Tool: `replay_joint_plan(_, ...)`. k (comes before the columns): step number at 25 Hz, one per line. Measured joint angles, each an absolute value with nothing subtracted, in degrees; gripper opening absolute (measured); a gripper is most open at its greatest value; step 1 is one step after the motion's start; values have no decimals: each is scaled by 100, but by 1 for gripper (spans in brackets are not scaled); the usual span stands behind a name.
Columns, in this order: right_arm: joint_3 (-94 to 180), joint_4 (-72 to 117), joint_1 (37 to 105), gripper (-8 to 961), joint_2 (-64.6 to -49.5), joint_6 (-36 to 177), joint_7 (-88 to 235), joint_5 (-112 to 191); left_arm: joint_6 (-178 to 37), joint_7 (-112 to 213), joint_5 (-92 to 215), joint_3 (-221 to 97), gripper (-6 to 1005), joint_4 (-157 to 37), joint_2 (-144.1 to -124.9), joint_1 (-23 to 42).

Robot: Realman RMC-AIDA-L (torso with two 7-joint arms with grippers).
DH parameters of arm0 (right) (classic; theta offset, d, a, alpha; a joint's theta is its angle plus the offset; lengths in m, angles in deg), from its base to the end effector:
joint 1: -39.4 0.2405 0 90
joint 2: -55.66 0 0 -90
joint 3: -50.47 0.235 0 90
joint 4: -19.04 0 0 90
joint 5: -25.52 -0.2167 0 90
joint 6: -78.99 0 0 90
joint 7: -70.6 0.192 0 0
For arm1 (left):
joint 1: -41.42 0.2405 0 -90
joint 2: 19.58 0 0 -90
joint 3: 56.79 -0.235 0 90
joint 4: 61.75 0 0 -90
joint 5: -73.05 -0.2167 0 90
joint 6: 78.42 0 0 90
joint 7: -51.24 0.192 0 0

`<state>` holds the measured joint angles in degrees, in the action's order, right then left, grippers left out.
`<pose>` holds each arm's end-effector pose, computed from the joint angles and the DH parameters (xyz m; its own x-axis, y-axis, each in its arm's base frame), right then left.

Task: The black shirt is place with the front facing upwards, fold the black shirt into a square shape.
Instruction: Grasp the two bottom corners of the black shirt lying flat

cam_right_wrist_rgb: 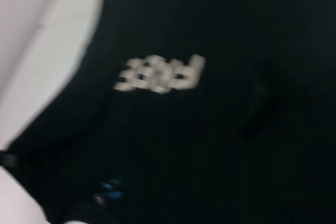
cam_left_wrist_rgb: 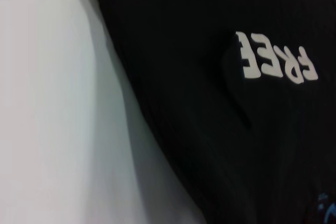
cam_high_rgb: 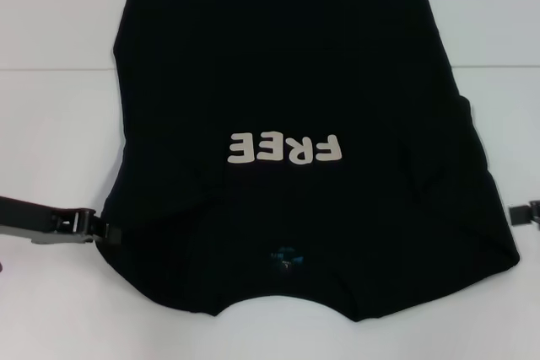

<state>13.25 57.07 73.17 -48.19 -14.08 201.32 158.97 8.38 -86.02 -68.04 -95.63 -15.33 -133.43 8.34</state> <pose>0.3040 0.3535 0.0622 0.3003 -0.9164 -0.2645 -0.9539 -0.2881 -0.0846 -0.3014 0.3546 0.0134 0.2537 0.9357 0.2451 0.9621 -0.2180 -0.1637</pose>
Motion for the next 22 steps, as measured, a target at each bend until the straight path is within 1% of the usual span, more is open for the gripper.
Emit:
replay_joint_plan(1,1336,5750,7383,942,-4778,-1469,20366,16126,852,-8597,-6804,-9500,53,-1533,-13342,833)
replay_joint_plan(4,1343,5914,7517,941,-4772,-1547,20849,16670,890,-8588,-6788,-9379,54,-1541,-13339,833)
replay_joint_plan(18,1299,5533,7794,939,-5017,-969,21036,17291,854,-8444,-6756,-9358,54,-1597,-13346,848)
replay_joint_plan(22,1286,5343,7856,940,-5046,-748,21028,17293,854,-8440,-6757,-9355,55,-1597,-13353,872)
